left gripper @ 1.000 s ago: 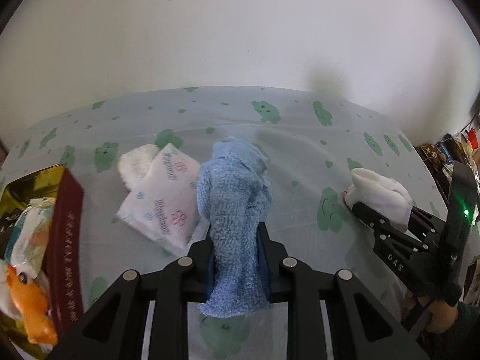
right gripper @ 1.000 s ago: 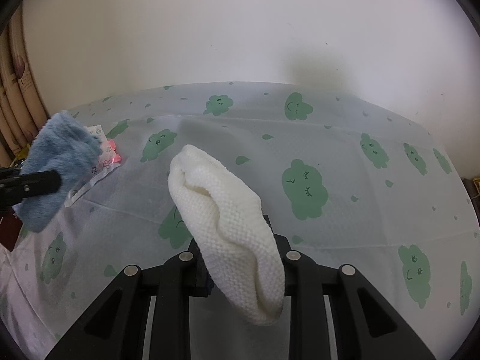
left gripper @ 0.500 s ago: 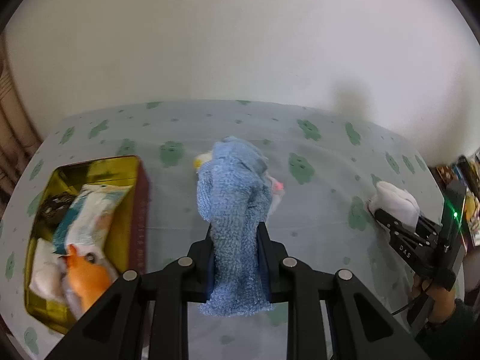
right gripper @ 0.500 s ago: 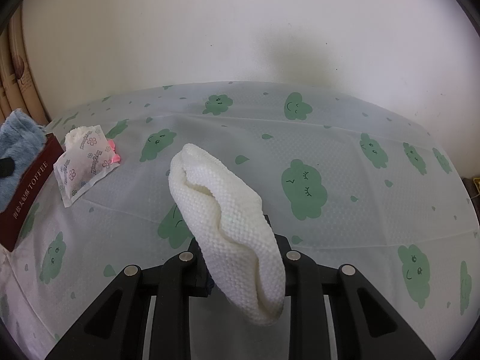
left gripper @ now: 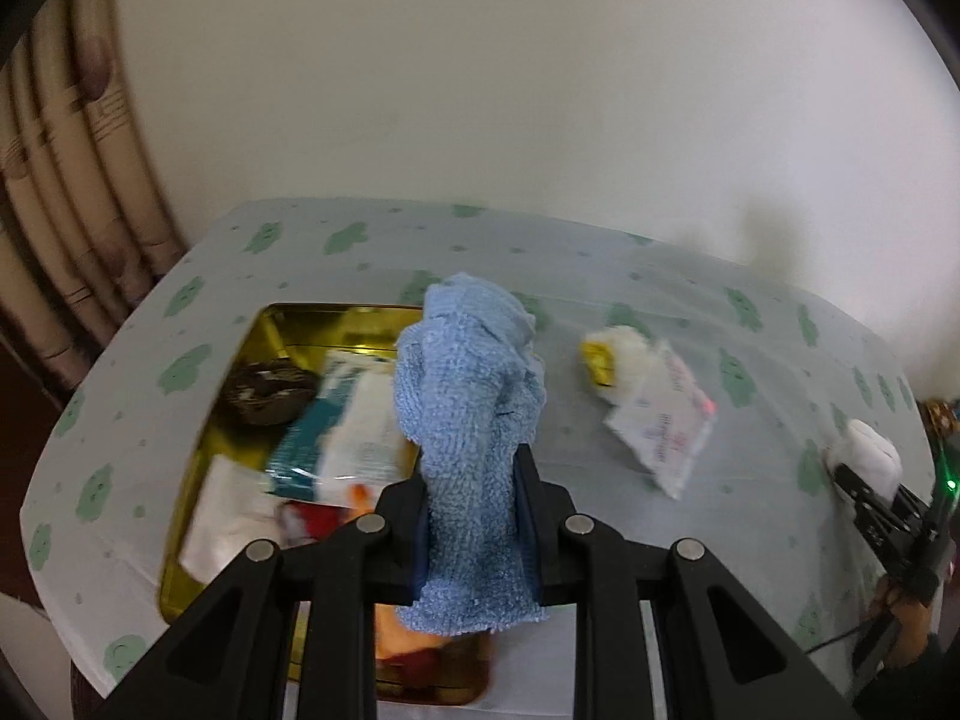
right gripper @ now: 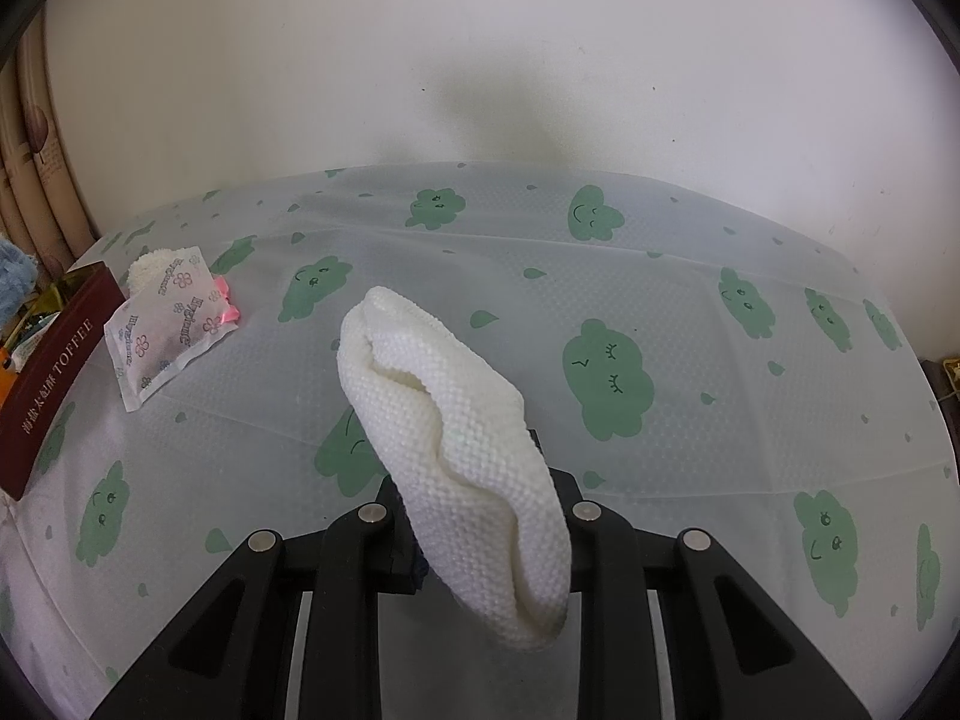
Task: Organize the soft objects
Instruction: 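Carry the blue towel sock into the tin with the left tool and release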
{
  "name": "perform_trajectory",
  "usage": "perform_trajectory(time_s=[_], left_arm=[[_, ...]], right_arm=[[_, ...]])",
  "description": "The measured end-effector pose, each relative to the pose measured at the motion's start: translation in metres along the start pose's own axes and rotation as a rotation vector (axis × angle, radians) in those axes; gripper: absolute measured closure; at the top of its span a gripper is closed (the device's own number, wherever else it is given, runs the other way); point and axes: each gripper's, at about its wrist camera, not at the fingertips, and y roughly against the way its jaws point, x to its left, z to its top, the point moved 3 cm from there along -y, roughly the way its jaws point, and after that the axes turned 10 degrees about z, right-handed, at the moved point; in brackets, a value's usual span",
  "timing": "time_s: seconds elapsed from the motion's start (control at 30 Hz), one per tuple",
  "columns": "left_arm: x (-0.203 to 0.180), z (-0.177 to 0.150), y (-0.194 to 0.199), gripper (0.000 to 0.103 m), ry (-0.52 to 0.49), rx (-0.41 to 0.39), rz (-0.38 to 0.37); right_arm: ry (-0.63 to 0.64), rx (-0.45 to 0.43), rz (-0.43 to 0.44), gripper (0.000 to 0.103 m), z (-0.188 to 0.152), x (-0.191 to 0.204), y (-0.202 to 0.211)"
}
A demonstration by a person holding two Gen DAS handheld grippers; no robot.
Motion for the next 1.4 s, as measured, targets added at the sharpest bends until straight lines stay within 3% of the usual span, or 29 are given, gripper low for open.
perform_trajectory(time_s=[0.27,0.53,0.7,0.87,1.1,1.4], left_arm=[[0.04,0.009,-0.019,0.08,0.049,0.023,0.074],[0.062,0.016,-0.042,0.08,0.092,0.06,0.081],[0.063,0.012,-0.051,0.07,0.08,0.085,0.091],[0.06,0.009,-0.044,0.054,0.048,0.05,0.11],[0.071,0.007,-0.016,0.052,0.087,-0.017,0.105],[0.083,-0.026,0.018,0.052,0.073,-0.106,0.189]], right_arm=[[0.003,0.003,-0.008,0.08,-0.001,0.0,0.0],[0.004,0.006,-0.012,0.079,-0.001,0.0,-0.001],[0.0,0.011,-0.013,0.079,-0.001,-0.001,-0.002],[0.006,0.015,-0.021,0.079,-0.002,0.0,-0.002],[0.013,0.018,-0.034,0.079,-0.002,0.002,-0.003],[0.023,0.017,-0.048,0.079,-0.002,0.005,-0.002]])
